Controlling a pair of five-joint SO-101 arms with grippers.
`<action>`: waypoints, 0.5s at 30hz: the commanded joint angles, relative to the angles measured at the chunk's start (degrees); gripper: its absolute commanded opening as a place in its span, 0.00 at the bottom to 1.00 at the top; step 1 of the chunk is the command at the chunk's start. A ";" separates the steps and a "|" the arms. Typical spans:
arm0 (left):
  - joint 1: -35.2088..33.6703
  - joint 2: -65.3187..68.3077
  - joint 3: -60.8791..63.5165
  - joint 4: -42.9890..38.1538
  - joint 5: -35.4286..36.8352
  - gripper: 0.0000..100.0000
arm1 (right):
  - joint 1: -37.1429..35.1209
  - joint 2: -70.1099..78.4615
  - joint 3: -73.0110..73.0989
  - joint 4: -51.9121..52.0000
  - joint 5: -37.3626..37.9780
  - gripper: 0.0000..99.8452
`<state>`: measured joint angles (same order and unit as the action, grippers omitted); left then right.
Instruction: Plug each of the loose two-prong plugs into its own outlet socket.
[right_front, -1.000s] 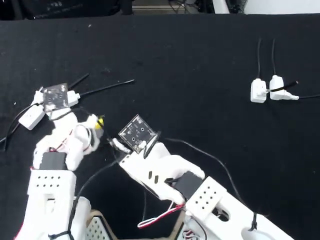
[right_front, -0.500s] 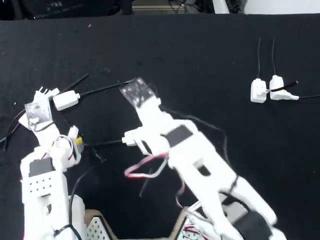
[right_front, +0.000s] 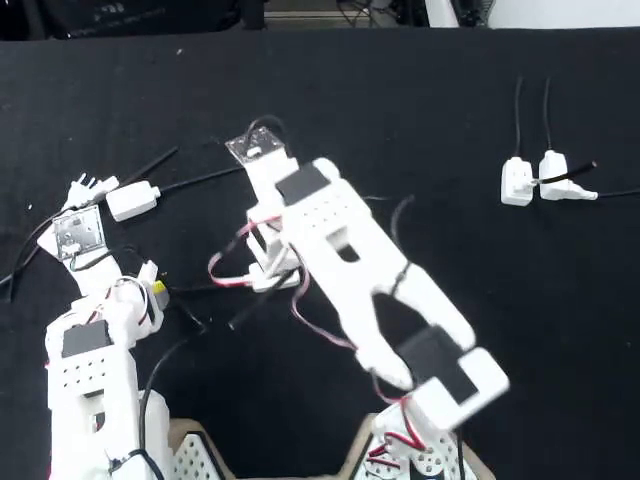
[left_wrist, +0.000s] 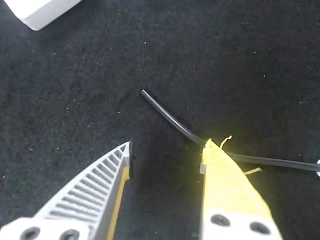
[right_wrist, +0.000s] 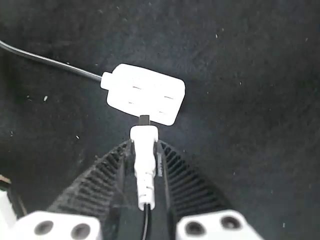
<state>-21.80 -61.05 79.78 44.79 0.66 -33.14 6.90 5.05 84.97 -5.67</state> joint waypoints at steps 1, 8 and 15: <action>-0.13 -0.35 -0.66 -0.70 0.62 0.23 | 1.14 4.70 -10.15 5.71 -1.85 0.01; -0.48 -0.35 -0.66 -0.70 0.62 0.23 | 4.92 13.23 -22.20 13.27 -2.99 0.01; -0.48 -0.35 -0.66 -0.70 0.62 0.23 | 5.98 17.89 -26.68 15.65 -3.16 0.01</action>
<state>-21.80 -61.05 79.78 44.79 0.66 -27.87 24.84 -18.15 99.03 -8.04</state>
